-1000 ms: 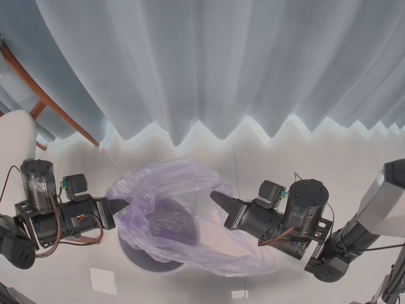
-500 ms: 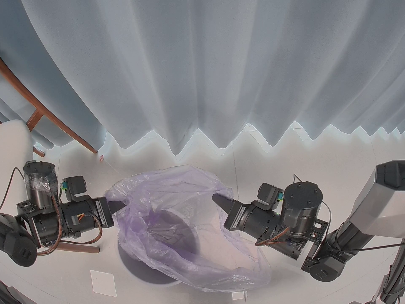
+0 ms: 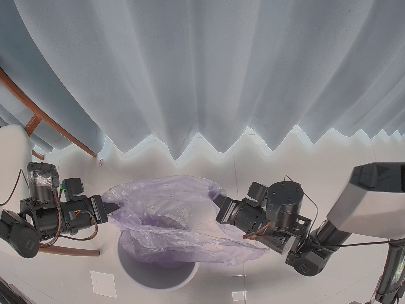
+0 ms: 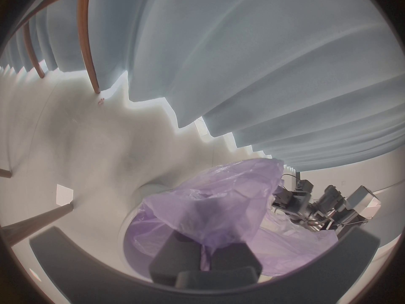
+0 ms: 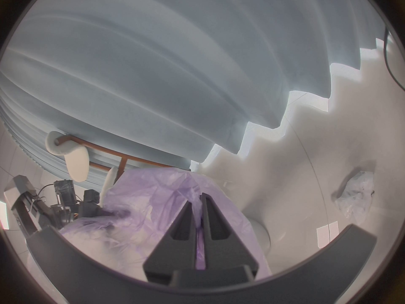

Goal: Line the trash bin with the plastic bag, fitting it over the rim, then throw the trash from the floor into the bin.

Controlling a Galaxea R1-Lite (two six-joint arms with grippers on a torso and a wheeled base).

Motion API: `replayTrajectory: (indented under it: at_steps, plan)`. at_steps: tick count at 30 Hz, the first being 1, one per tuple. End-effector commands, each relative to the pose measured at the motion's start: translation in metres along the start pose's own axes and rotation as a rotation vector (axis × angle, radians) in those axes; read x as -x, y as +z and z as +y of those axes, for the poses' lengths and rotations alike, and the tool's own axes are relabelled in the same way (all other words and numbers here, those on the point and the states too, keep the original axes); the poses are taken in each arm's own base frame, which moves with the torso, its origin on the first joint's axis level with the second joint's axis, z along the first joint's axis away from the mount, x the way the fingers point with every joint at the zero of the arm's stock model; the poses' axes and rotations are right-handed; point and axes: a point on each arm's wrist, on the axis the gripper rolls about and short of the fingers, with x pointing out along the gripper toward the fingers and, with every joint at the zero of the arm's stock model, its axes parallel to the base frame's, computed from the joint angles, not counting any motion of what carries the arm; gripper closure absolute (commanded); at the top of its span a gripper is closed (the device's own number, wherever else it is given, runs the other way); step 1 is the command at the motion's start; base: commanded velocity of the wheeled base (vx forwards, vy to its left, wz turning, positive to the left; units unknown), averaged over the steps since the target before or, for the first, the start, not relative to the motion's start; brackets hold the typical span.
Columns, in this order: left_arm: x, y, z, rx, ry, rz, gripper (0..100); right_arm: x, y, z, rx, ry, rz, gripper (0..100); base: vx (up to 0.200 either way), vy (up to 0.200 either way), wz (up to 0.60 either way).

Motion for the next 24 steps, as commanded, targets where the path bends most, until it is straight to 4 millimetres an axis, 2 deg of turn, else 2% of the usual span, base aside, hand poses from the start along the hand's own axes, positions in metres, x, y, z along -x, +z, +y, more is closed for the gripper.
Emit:
replayTrajectory:
  at_steps: [1, 5, 12, 15, 19, 20, 22, 24]
  plan:
    - [-0.013, -0.009, 0.028, 0.071, 0.033, 0.085, 100, -0.041, -0.021, -0.040, -0.007, -0.074, 0.014, 100, 0.000, 0.000, 0.00]
    - [-0.026, -0.009, 0.047, 0.103, 0.069, 0.091, 100, -0.058, -0.012, -0.056, -0.015, -0.089, -0.036, 100, 0.000, 0.000, 0.00]
    - [-0.044, -0.008, 0.074, 0.100, 0.091, 0.017, 100, -0.069, 0.011, -0.075, -0.024, -0.132, -0.086, 100, 0.000, 0.000, 0.00]
    - [-0.048, -0.010, 0.080, 0.096, 0.100, -0.002, 100, -0.070, 0.021, -0.082, -0.028, -0.141, -0.116, 100, 0.000, 0.000, 0.00]
    - [-0.048, -0.014, 0.080, 0.099, 0.101, 0.009, 100, -0.067, 0.022, -0.083, -0.029, -0.147, -0.117, 100, 0.000, 0.000, 0.00]
    - [-0.048, -0.014, 0.080, 0.099, 0.101, 0.009, 100, -0.067, 0.022, -0.083, -0.029, -0.147, -0.117, 0, 0.000, 0.000, 0.00]
    - [-0.047, -0.015, 0.078, 0.098, 0.100, 0.013, 100, -0.060, 0.017, -0.083, -0.030, -0.148, -0.106, 0, 0.000, 0.000, 0.00]
    - [-0.047, -0.015, 0.078, 0.098, 0.100, 0.012, 100, -0.052, 0.021, -0.073, -0.042, -0.111, -0.135, 0, 0.000, 0.000, 0.00]
